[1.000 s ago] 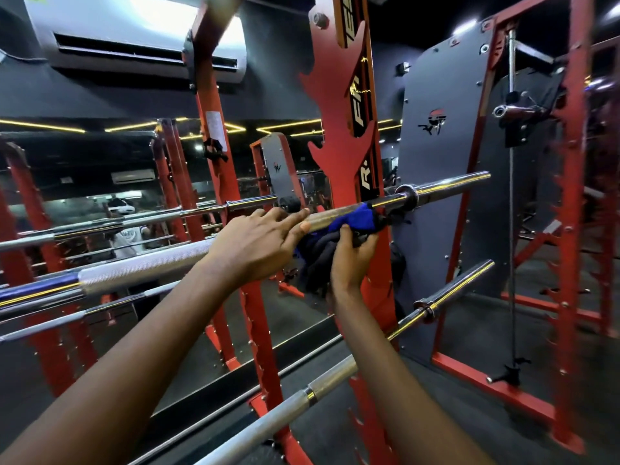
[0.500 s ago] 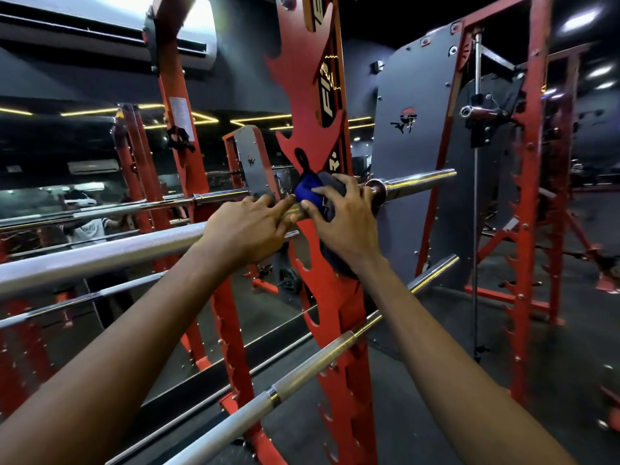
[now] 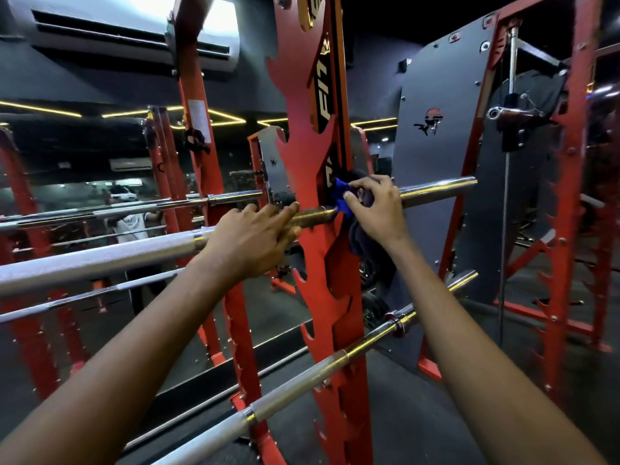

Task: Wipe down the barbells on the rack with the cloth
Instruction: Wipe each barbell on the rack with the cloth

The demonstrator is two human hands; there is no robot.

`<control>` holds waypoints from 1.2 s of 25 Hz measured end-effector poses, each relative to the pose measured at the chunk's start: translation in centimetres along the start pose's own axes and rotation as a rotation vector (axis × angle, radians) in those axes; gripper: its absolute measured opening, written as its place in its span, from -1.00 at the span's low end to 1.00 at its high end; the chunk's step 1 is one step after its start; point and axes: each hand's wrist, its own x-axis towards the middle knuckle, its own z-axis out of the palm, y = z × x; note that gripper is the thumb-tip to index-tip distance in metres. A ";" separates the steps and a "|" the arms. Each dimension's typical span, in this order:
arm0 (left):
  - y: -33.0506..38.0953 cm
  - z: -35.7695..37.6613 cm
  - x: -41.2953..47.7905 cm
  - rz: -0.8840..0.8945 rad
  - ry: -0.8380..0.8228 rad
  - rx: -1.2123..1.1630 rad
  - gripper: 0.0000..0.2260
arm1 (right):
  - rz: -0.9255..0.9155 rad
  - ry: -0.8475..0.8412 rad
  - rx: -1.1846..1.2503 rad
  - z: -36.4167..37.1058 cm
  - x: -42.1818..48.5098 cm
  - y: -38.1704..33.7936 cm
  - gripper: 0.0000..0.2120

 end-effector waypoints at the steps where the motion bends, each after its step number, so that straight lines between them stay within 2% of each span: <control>1: 0.8 0.2 0.5 0.000 0.011 0.021 -0.46 | -0.048 0.040 -0.011 0.4 -0.3 1.0 -0.78; 5: 3.2 1.1 2.4 0.010 0.041 0.068 -0.42 | -0.104 0.276 0.001 2.6 -2.7 2.8 -0.76; 8: 4.0 1.6 3.0 -0.033 0.053 0.055 -0.39 | -0.364 0.219 -0.048 3.7 -4.7 4.2 -0.69; 9: 4.2 1.7 3.0 -0.044 0.059 0.058 -0.39 | -0.381 0.203 -0.052 3.5 -4.4 4.8 -0.68; 13: 5.2 2.0 3.4 -0.062 0.060 0.088 -0.43 | -0.144 0.263 0.057 2.7 -2.9 4.4 -0.72; 17: 6.2 2.3 4.3 -0.109 0.065 0.107 -0.47 | -0.348 0.148 0.020 2.2 -2.9 4.9 -0.68; 20: 6.9 2.5 4.5 -0.135 0.064 0.100 -0.49 | -0.256 0.163 0.007 0.3 -0.9 6.1 -0.69; 24: 8.1 2.4 4.9 -0.123 0.062 0.048 -0.46 | -0.220 0.208 -0.015 -0.5 1.0 5.8 -0.70; 27: 8.9 2.0 5.2 -0.176 0.064 -0.105 -0.45 | -0.022 0.272 0.082 -1.4 3.0 7.2 -0.73; 28: 9.2 1.9 5.5 -0.195 0.053 -0.152 -0.46 | 0.010 0.262 0.074 -1.5 3.6 7.6 -0.74; 30: 10.3 1.9 6.6 -0.177 0.026 -0.136 -0.46 | -0.038 0.190 0.016 -1.5 4.3 8.3 -0.74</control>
